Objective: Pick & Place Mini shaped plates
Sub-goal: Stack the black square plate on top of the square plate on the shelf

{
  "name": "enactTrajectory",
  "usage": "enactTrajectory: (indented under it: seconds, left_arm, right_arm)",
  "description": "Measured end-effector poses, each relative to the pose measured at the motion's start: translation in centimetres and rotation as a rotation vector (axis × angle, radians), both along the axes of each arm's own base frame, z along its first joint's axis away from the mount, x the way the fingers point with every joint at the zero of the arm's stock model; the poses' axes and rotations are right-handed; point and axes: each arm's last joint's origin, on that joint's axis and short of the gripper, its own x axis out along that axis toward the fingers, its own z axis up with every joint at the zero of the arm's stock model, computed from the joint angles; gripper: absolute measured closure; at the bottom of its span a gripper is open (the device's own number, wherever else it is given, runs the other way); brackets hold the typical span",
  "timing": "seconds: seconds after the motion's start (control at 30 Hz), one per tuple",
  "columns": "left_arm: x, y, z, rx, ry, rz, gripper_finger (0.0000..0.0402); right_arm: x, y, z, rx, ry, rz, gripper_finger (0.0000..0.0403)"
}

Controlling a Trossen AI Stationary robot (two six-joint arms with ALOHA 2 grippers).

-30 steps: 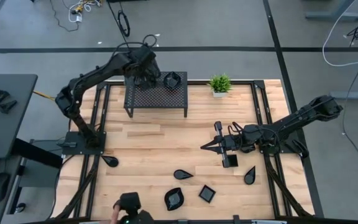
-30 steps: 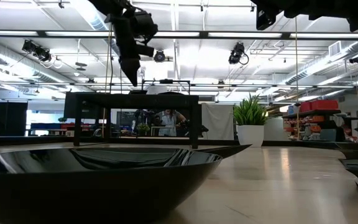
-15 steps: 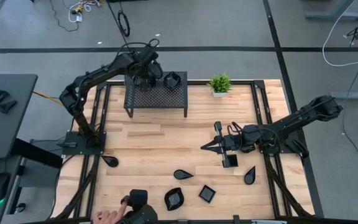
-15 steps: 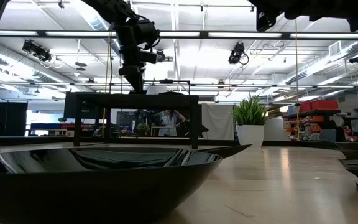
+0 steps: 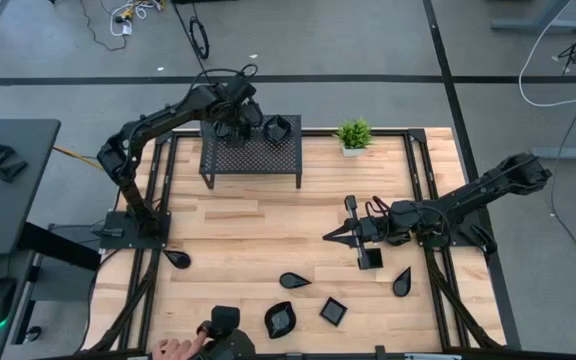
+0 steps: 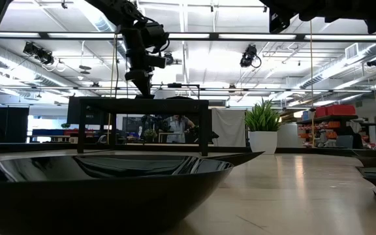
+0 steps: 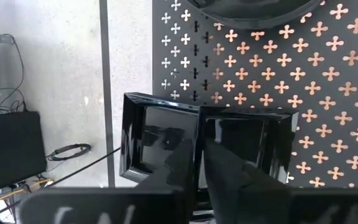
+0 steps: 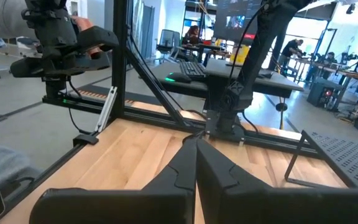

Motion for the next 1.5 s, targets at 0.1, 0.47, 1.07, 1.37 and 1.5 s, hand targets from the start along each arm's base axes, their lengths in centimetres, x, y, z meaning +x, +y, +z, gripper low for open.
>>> enactTrajectory:
  seconds: [0.1,0.47,1.07,1.37,1.5]
  left_arm:
    - [0.1,-0.2,0.0,-0.002,0.006,-0.006,0.0384]
    - [0.4,-2.5,1.8,0.069,0.036,-0.074,0.0396]
    - [-1.7,0.0,8.0,0.230,0.026,-0.144,0.0398]
    - [-1.2,2.8,4.7,0.112,0.022,-0.129,0.0398]
    - [-0.3,3.1,3.6,0.090,0.041,-0.146,0.0398]
  right_arm:
    - [0.0,0.0,0.0,0.000,0.000,0.000,0.0392]
    - [0.0,0.0,0.0,0.000,0.000,0.000,0.0392]
    - [0.0,0.0,0.0,0.008,-0.001,-0.001,0.0392]
    - [0.0,0.0,0.1,0.033,-0.007,-0.001,0.0392]
    - [0.0,0.0,0.1,0.033,-0.007,-0.001,0.0392]
